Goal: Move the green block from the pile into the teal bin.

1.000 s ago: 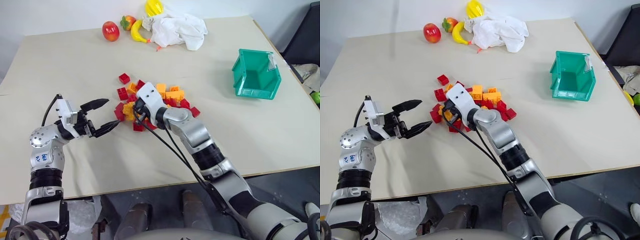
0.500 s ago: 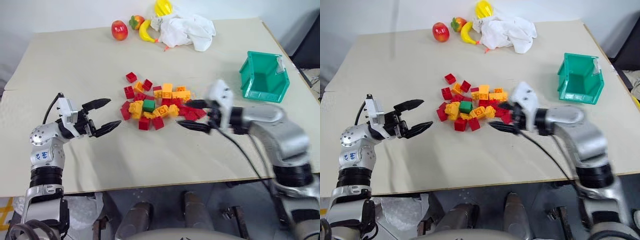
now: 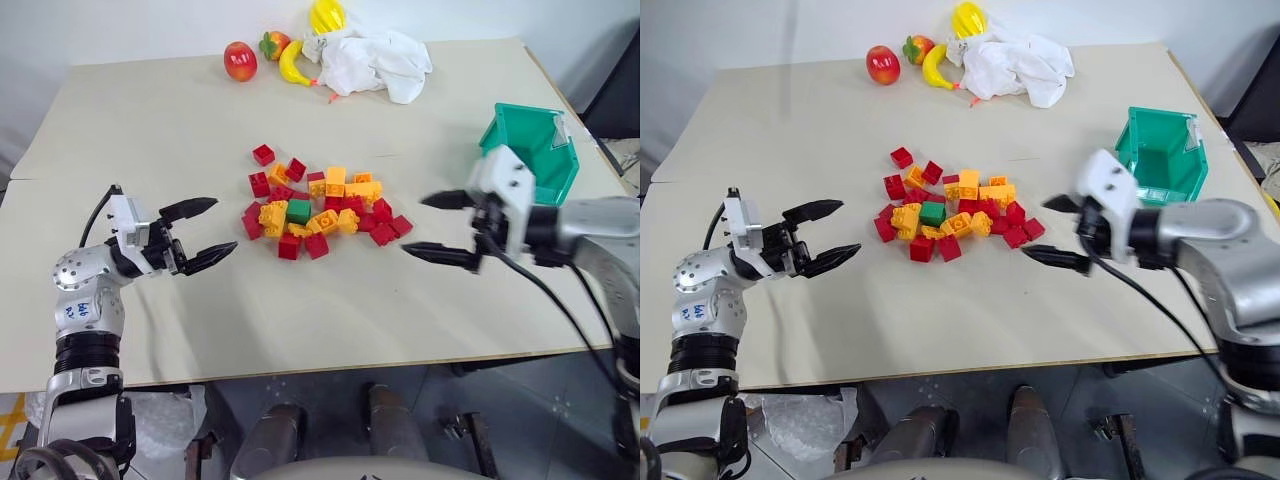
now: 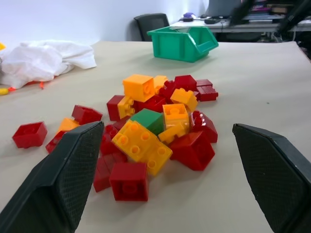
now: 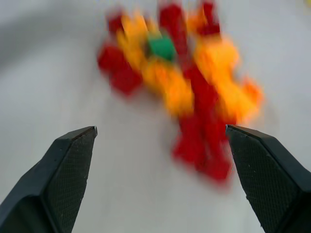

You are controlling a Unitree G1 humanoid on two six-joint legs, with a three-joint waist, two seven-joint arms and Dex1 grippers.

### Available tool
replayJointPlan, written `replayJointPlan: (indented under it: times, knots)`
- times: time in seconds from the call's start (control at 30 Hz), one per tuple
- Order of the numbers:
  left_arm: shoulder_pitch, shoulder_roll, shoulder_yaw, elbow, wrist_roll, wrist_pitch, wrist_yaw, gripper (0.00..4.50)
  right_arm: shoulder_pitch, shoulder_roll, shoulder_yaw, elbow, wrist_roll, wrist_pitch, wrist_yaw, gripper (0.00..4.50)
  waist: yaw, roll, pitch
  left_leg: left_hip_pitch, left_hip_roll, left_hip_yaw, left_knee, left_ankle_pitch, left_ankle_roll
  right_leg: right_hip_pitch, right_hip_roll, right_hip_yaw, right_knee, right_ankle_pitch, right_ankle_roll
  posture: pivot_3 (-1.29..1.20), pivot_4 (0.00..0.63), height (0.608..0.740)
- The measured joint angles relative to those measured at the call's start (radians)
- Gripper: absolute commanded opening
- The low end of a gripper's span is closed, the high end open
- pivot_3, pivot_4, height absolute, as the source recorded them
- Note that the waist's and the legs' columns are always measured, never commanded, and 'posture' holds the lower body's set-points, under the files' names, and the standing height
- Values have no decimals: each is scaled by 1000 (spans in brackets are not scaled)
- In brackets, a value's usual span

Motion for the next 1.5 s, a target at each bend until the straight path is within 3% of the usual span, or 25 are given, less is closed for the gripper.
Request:
replayJointPlan:
  times: [0.1, 0.17, 0.27, 0.4, 0.57, 0.9, 1.0, 1.23, 1.37, 1.5]
  knots:
    - [-5, -8, -7, -6, 0, 0, -2, 4500, -170, 251, 177, 175, -78, -13, -96, 4409, -15, 0, 0, 0, 1, 0, 0, 1, -1, -1, 2, 0, 2, 1, -1, 0, 150, 740]
    - [-8, -13, -10, -8, 0, 0, -2, 4500, -220, 320, 247, 279, -124, -45, -126, 4409, -12, -1, 0, -1, 1, -4, 1, 0, -1, 0, 2, -3, 3, 2, -2, 0, 150, 740]
    - [-1, -10, -1, -8, 0, 0, 1, 4500, -264, 360, 263, 415, -182, -86, -155, 4409, -8, -1, 0, -2, -1, -5, 1, -1, 1, -1, 1, -4, 3, 4, -4, 0, 150, 740]
    - [3, -15, 3, -14, 0, -1, 9, 4500, -381, 492, 311, 692, -283, -193, -193, 4409, -28, -1, 0, -2, -1, -3, 0, -1, 3, -2, 1, -5, 2, 4, -4, 0, 150, 740]
    - [37, -20, 5, -47, 0, -1, 19, 4500, -430, 544, 327, 895, -355, -289, -191, 4409, -47, -1, 0, -2, 0, -3, 0, -2, 2, -2, 1, -6, 2, 4, -4, 0, 150, 740]
    - [61, 7, 6, -61, 0, 7, 12, 4500, -478, 613, 321, 1026, -422, -349, -117, 4409, -57, -1, 0, -1, 6, 0, 1, -4, -2, -3, 8, -5, 2, 4, -5, 0, 150, 740]
    - [61, 28, 4, -61, 5, 10, 4, 4500, -497, 663, 294, 1091, -426, -371, -129, 3847, -70, 0, 0, 0, 8, 0, 1, -4, -3, -3, 9, -5, 3, 3, -6, 0, 150, 740]
    - [62, 75, -25, -58, 43, 17, -9, 4500, -512, 694, 258, 1139, -438, -378, -140, 1469, -75, 0, 0, 0, 8, 1, 1, -4, -3, -5, 10, -5, 8, 2, -8, 0, 150, 740]
    - [62, 88, -35, -57, 57, 15, -13, 4500, -511, 690, 246, 1130, -442, -371, -137, 1461, -75, 0, 0, 0, 8, 1, 1, -4, -3, -6, 10, -5, 8, 2, -8, 0, 150, 740]
    - [57, 88, -45, -57, 65, 16, -8, 4500, -496, 640, 216, 982, -427, -309, -121, 1461, -73, 0, 0, -1, 8, 1, 1, -4, -3, -6, 9, -5, 9, 2, -8, 0, 150, 740]
